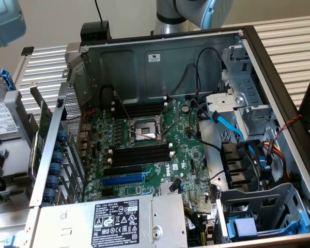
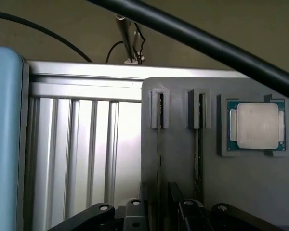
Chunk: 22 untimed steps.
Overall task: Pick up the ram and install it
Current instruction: 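Pick up the ram and move it above insertion slot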
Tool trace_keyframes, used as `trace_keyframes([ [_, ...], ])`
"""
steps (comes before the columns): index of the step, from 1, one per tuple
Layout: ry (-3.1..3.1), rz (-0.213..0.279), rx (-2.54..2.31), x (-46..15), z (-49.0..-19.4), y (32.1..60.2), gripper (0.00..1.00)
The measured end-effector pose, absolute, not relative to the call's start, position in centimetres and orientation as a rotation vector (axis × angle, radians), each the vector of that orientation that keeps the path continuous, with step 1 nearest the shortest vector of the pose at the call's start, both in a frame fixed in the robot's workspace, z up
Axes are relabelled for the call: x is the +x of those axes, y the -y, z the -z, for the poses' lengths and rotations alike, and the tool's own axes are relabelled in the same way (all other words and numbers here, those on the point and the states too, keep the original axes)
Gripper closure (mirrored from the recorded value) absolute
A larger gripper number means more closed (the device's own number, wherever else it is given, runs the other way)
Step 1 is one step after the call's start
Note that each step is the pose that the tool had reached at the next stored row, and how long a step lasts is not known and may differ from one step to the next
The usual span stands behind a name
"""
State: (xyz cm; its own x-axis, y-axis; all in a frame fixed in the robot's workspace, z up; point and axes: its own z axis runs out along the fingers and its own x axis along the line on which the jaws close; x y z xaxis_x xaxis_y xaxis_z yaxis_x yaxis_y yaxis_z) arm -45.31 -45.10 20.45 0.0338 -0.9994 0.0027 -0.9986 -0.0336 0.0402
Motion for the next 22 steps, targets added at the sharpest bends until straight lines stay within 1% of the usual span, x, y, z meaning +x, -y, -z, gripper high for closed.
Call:
trace_keyframes([
  [22, 2.162, 0.04, 2.236, -45.0, -20.37, 45.05, 0.69],
])
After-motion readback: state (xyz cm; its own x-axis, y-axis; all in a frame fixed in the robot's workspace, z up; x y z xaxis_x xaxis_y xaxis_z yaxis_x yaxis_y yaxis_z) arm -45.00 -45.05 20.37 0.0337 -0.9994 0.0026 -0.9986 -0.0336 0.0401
